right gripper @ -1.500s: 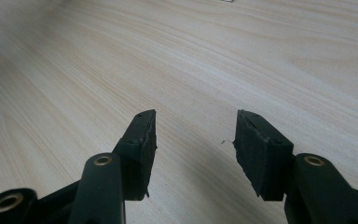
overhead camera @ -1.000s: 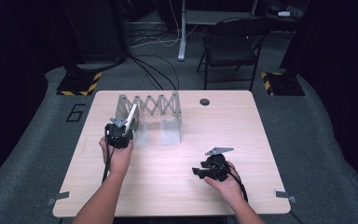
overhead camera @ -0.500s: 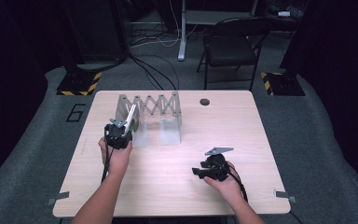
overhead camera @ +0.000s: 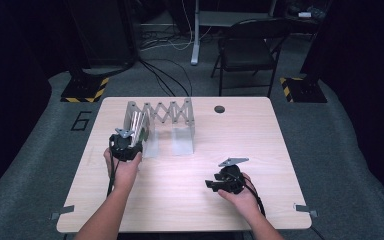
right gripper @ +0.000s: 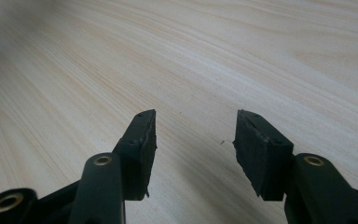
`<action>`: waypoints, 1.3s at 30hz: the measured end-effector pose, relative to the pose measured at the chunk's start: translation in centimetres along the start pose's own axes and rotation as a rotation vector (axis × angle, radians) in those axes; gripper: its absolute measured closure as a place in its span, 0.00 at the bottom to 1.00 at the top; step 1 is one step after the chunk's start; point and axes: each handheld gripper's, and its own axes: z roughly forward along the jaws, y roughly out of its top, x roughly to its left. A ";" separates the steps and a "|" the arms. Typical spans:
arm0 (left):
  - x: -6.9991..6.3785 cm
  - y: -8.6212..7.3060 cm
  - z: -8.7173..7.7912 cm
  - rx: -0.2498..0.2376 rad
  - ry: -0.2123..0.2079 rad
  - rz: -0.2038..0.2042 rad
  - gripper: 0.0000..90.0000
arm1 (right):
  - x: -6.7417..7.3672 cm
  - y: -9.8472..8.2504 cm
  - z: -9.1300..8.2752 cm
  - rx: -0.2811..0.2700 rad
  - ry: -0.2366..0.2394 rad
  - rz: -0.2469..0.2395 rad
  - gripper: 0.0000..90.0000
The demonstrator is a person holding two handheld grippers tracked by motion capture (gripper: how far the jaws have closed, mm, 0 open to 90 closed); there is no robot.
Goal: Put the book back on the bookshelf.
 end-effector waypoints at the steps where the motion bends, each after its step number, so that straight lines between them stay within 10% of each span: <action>1: 0.0 -0.1 0.0 -0.005 -0.001 0.000 0.63 | 0.1 -0.1 -0.1 0.013 0.001 0.019 0.54; 39: 1.9 -1.8 -4.2 0.005 -0.125 -0.066 0.54 | -0.3 -0.2 0.0 -0.001 -0.024 0.008 0.53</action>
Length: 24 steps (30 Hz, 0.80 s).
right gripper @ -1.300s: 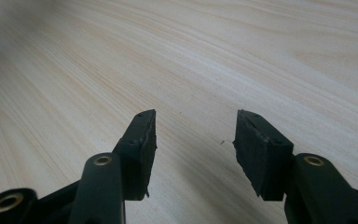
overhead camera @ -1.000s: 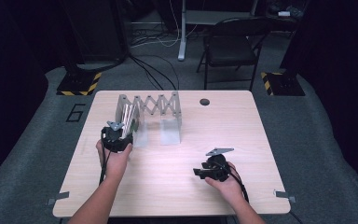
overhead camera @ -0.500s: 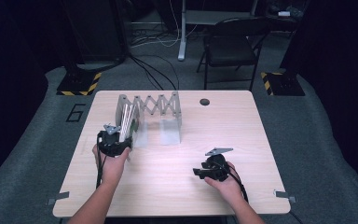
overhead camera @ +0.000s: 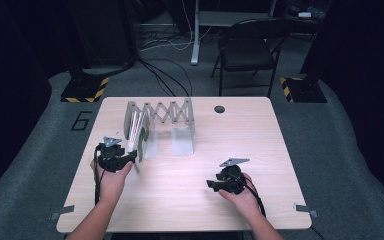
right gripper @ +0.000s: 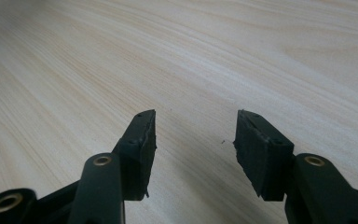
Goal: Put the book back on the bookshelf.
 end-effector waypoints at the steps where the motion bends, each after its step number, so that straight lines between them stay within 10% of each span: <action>1: 0.1 0.0 -0.1 -0.005 -0.002 0.011 0.54 | 0.0 0.0 0.0 0.002 0.001 0.001 0.53; 24: 1.7 -1.7 -4.5 -0.026 -0.101 0.064 0.51 | -0.2 -0.1 0.0 0.001 -0.005 0.003 0.53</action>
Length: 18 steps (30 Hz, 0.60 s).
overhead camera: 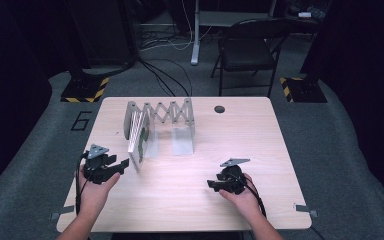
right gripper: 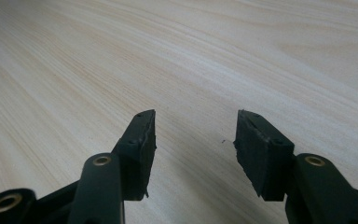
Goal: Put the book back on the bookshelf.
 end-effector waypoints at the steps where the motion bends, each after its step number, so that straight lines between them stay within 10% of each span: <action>1: 0.0 -0.1 -0.1 -0.006 -0.002 0.000 0.51 | 0.0 0.0 0.0 0.000 0.000 0.001 0.53; 18: 1.0 -4.7 0.0 -0.003 -0.016 0.013 0.51 | 0.2 0.0 0.3 0.009 -0.002 -0.003 0.53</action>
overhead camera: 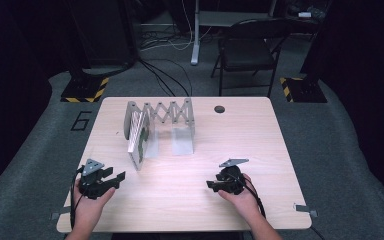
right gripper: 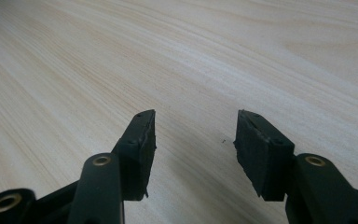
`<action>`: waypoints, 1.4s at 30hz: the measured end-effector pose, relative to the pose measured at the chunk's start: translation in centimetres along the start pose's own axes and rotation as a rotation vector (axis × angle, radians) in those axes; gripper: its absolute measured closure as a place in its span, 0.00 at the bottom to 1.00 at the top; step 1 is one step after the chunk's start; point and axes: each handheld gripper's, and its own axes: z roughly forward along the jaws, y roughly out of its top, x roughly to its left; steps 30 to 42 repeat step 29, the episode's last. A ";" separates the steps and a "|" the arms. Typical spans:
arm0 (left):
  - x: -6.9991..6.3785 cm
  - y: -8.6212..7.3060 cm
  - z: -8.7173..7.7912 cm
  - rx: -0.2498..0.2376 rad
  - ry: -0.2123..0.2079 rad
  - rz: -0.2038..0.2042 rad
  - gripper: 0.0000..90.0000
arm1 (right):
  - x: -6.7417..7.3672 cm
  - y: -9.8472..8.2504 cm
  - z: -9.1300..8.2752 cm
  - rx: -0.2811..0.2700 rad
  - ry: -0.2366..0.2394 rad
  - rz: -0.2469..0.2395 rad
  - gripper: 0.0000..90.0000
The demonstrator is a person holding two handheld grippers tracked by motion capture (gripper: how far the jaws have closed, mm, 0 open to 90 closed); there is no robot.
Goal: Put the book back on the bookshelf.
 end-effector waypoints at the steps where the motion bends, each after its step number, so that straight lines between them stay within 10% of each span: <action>1: 0.1 -0.2 0.0 0.005 -0.004 0.002 0.51 | 0.0 0.0 0.0 0.002 0.000 0.000 0.53; 25: -0.1 -4.5 0.3 0.005 -0.052 -0.006 0.50 | 0.1 0.0 0.0 0.004 -0.006 -0.001 0.53; 42: -0.5 -4.4 0.6 0.003 -0.038 0.013 0.50 | 0.1 0.0 -0.1 0.003 -0.002 -0.005 0.53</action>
